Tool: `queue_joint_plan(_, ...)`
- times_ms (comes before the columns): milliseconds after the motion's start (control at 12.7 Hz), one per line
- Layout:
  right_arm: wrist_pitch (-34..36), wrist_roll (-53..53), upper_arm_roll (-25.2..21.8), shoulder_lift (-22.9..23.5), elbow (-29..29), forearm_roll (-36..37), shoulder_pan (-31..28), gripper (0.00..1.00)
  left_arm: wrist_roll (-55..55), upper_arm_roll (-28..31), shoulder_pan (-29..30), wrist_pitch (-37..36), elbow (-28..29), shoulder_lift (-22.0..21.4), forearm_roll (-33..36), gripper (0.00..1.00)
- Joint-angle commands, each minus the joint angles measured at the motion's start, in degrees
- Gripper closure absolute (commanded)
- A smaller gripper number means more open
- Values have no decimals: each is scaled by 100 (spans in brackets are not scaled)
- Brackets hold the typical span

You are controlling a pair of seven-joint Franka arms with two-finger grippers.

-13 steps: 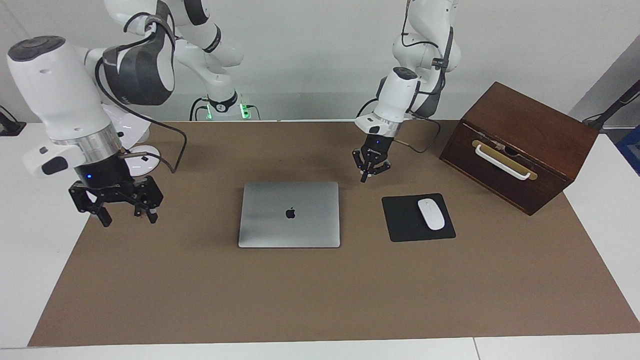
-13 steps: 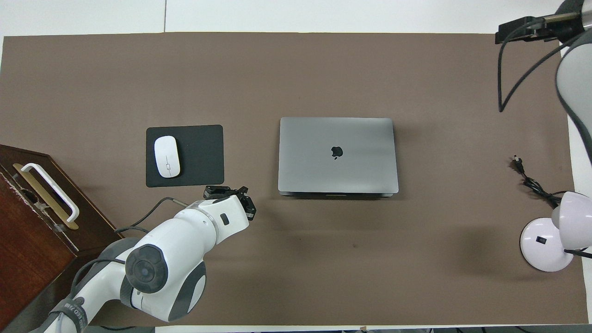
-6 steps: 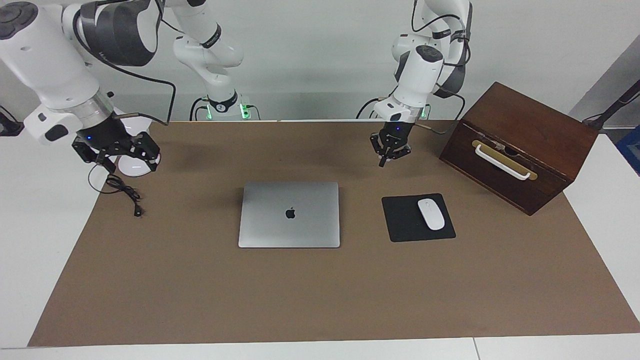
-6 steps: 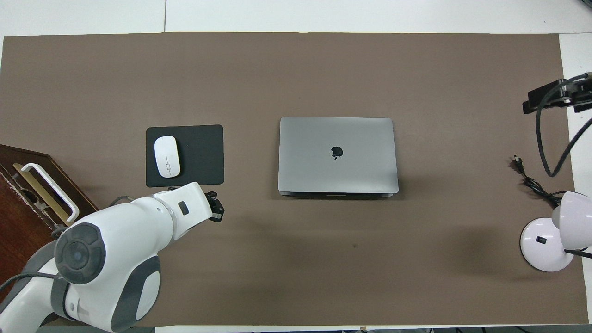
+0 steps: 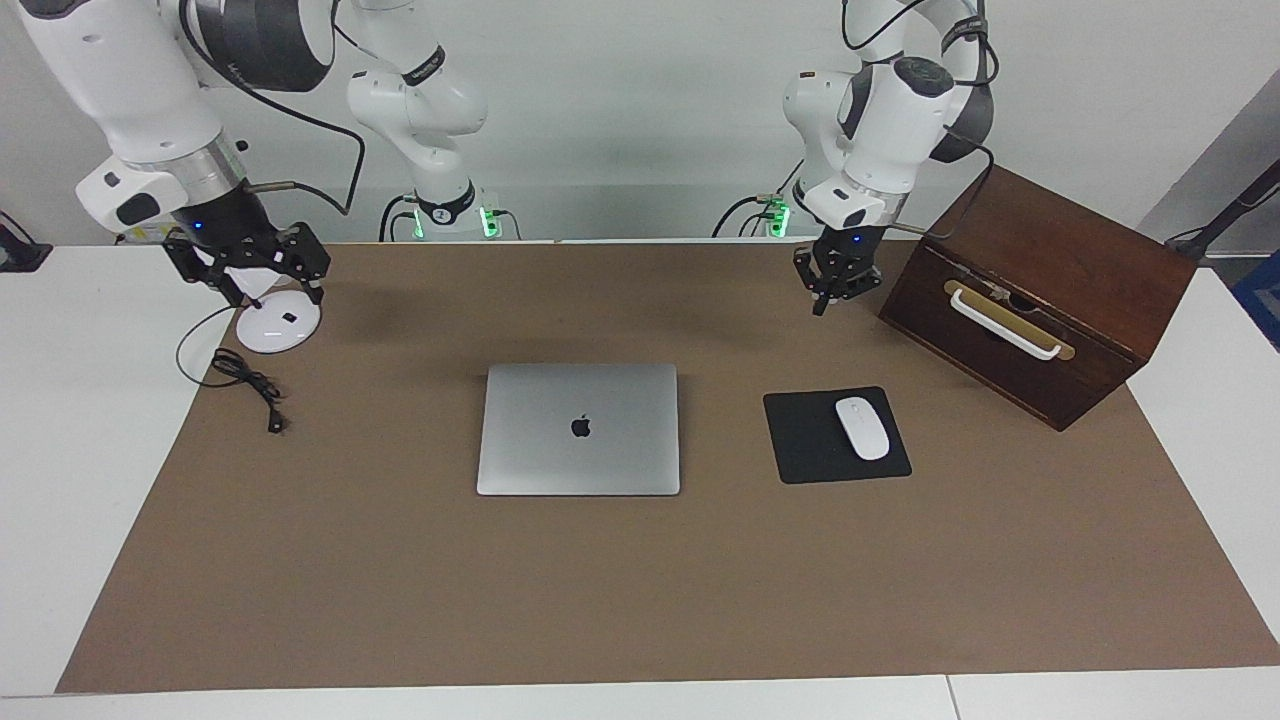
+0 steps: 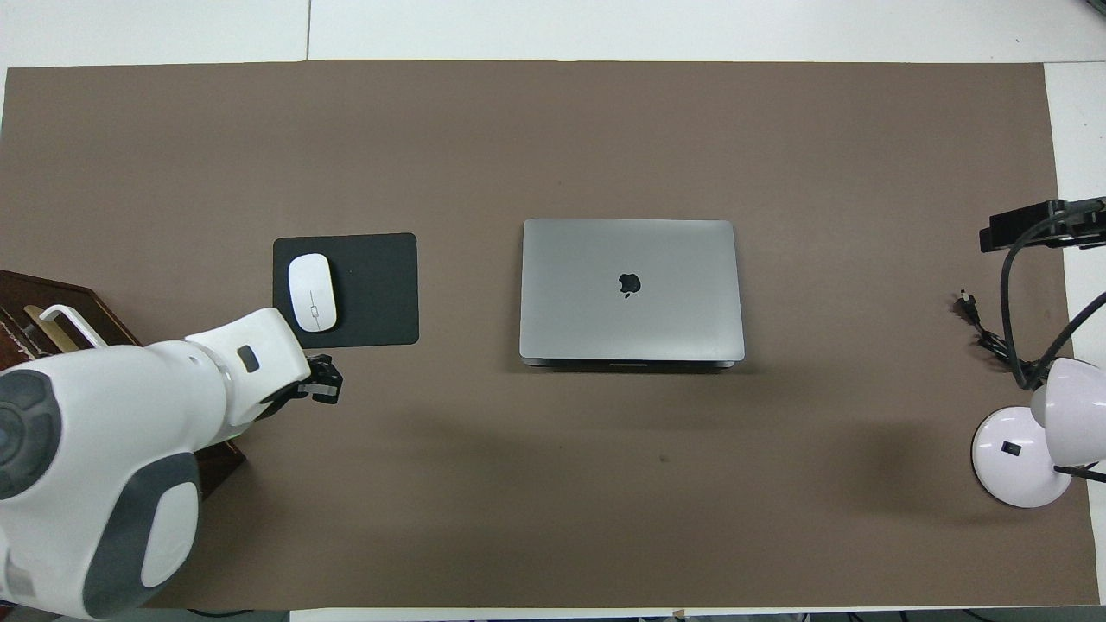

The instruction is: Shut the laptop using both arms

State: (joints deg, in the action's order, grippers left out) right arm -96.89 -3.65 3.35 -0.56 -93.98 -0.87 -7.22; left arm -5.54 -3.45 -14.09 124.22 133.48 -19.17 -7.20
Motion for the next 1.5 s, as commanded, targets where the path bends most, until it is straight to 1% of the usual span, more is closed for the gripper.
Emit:
queue_joint_plan(0,-138,277,96,-128,-147,17,-7,0,-44,-51,598,-862,-584,-34,96,1)
queue_joint_plan(79,-138,277,235,-154,-104,26,19,0,-26,-51,809,-916,-673,-34,96,0)
queue_joint_plan(315,-234,199,272,-137,-7,70,28,0,-17,-51,1380,-978,-735,-34,96,0)
queue_joint_plan(394,-243,155,263,-146,28,131,98,0,-17,-51,1479,-978,-796,-25,96,0)
queue_joint_plan(473,-182,154,37,-215,20,131,499,0,-9,-51,1575,-996,-858,-17,96,0)
queue_joint_plan(552,-86,207,-374,-216,37,157,868,0,-9,-51,1707,-1004,-937,-16,96,0)
queue_joint_plan(631,-24,224,-579,-216,55,149,1011,0,-9,-51,1760,-1048,-1085,-16,96,0)
queue_joint_plan(710,-6,190,-720,-190,81,97,1021,0,-9,-42,1787,-1214,-1243,18,96,0)
queue_joint_plan(788,81,181,-852,-172,229,35,1030,0,0,-51,1944,-1511,-1523,71,96,0)
queue_joint_plan(946,222,181,-1046,-155,335,-27,1170,0,0,-51,2060,-2275,-2296,395,87,0)
queue_joint_plan(1183,425,216,-1047,-163,450,-9,1171,0,9,-42,2156,-3182,-3535,1001,105,0)
queue_joint_plan(1261,408,233,-1020,-155,450,-9,1171,0,9,-59,2139,-3280,-3757,1125,192,0)
queue_joint_plan(1419,407,295,-994,-76,442,-9,1188,0,18,-60,2086,-3534,-3995,1345,210,0)
